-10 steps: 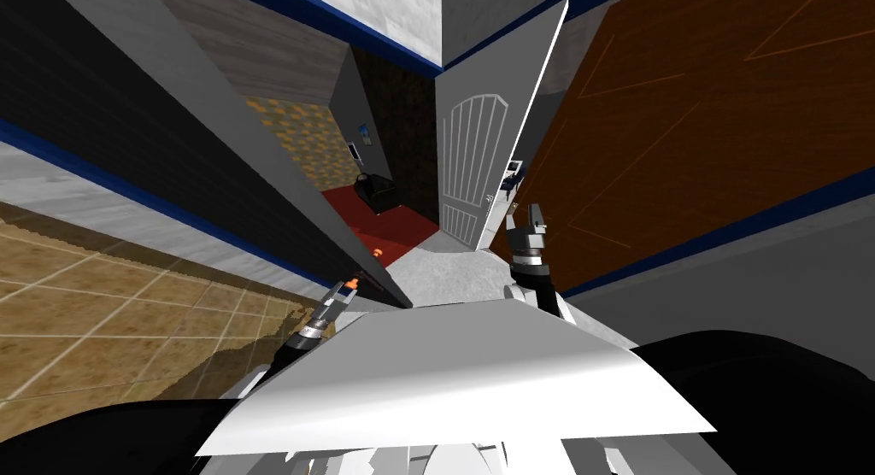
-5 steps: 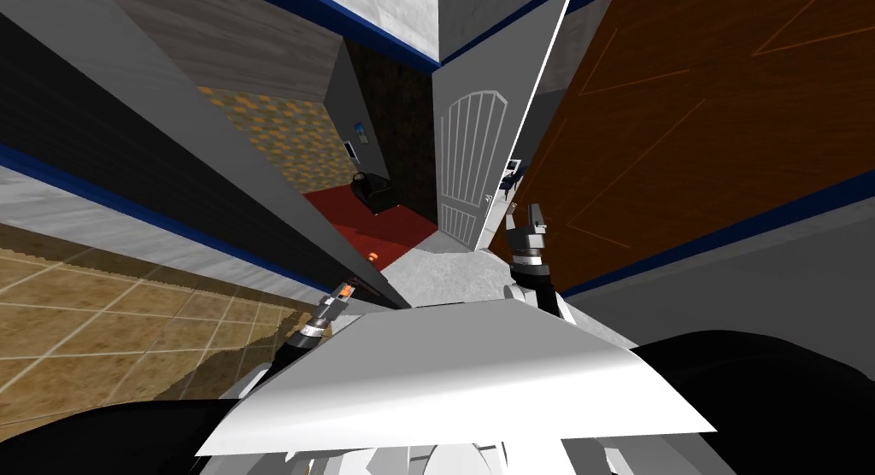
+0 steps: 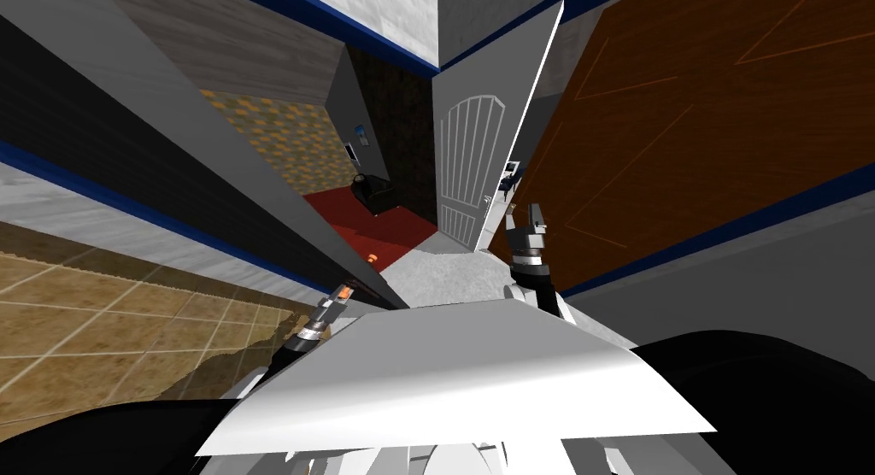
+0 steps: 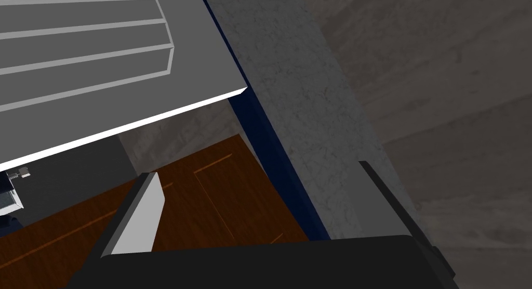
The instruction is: Pull the door open
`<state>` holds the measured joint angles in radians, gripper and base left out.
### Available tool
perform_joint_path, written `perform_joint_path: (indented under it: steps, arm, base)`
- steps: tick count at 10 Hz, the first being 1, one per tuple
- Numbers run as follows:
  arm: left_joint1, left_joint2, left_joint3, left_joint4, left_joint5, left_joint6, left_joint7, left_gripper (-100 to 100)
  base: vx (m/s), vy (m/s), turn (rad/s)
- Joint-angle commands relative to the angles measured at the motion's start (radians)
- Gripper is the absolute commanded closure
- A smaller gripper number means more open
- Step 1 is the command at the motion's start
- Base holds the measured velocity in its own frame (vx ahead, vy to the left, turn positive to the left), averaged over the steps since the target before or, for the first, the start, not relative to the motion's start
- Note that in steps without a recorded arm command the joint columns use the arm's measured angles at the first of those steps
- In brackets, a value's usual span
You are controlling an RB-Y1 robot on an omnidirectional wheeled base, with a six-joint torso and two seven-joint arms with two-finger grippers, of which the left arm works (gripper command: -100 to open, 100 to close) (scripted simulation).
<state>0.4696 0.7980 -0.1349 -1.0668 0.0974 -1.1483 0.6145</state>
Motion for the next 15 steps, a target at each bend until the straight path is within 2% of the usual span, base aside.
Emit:
perform_joint_path:
  steps: [1, 7, 15]
  arm:
    - [0.007, -0.003, -0.002, 0.02, -0.008, -0.039, -0.002, 100]
    - [0.016, -0.007, -0.005, 0.101, -0.031, -0.155, -0.002, 100]
    - [0.036, -0.01, -0.01, 0.233, -0.066, -0.342, -0.001, 100]
  base:
    - [0.029, -0.006, -0.036]
    - [0.021, -0.003, -0.035]
    - [0.011, 0.007, -0.036]
